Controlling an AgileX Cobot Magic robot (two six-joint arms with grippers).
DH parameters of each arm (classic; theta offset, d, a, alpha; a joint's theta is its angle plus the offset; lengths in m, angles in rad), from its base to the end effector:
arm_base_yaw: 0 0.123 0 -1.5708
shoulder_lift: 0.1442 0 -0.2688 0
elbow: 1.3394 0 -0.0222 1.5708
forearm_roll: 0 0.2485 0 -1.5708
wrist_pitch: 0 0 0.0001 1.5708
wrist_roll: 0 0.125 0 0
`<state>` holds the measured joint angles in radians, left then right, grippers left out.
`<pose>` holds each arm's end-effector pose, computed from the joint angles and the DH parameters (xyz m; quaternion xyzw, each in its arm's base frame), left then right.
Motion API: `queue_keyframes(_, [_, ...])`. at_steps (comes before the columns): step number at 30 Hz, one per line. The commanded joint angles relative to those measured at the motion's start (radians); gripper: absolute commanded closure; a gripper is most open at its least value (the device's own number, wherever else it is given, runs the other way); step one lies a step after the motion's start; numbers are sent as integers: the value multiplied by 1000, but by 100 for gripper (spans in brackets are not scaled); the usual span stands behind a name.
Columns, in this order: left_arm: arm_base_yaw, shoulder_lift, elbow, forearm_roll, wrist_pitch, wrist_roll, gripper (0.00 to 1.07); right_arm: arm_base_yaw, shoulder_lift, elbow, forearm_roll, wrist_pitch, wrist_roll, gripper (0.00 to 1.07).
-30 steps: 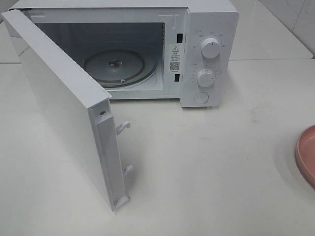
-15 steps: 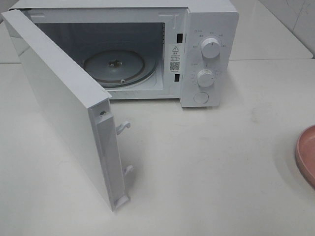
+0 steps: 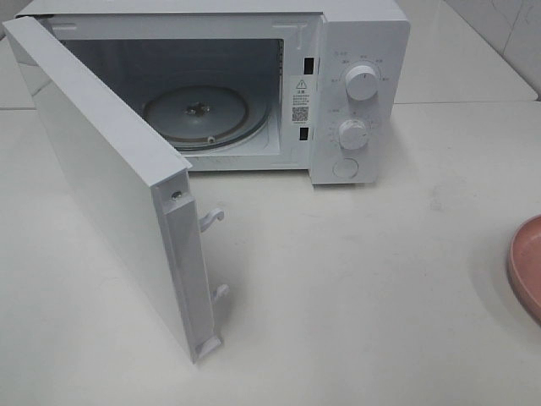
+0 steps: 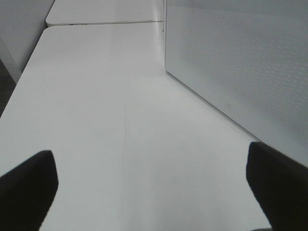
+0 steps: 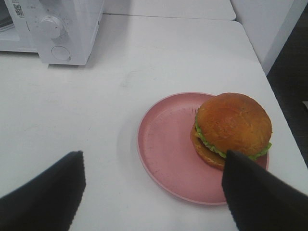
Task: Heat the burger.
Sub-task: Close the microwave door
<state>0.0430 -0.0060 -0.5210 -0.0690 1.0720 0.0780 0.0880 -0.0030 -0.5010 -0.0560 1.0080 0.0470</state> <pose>0.0363 -0.0060 0.2663 0.0168 0.8484 -0.0025 0.5290 0.0423 -0.0022 0.2672 -0.0168 0.8376 0.0088 0.5459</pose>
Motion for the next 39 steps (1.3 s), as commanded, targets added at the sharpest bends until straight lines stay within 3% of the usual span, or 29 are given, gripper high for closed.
queue_keyframes(1, [0,-3,4,-1,2,-4,7,-10,-33,2,-6,-13,7,31])
queue_keyframes(23, [0,9,-24,-13,-37,-4,9,-10,-33,2,-6,-13,6,31])
queue_keyframes(27, [0,62,-33,-13,-121,-4,19,-10,-33,2,-6,-13,6,31])
queue_keyframes(28, [0,90,-33,-17,-161,-4,27,-10,-33,2,-6,-13,5,31])
queue_keyframes(29, [0,90,-33,-17,-161,-4,27,-10,-33,2,-6,-13,5,31])
queue_keyframes(34, [0,200,-33,-23,-277,-4,53,-10,-33,2,-6,-13,5,31])
queue_keyframes(35, [0,200,-33,-23,-277,-4,53,-10,-33,2,-6,-13,5,31])
queue_keyframes(36, [0,223,-33,-25,-292,-4,58,-10,-33,2,-6,-13,5,31])
queue_keyframes(37, [0,274,-33,-34,-332,-4,69,-10,-33,2,-6,-13,5,31])
queue_keyframes(38, [0,274,-33,-34,-332,-4,69,-10,-33,2,-6,-13,5,31])
queue_keyframes(39, [0,322,-28,-34,-385,2,82,-10,-33,2,-6,-13,5,31])
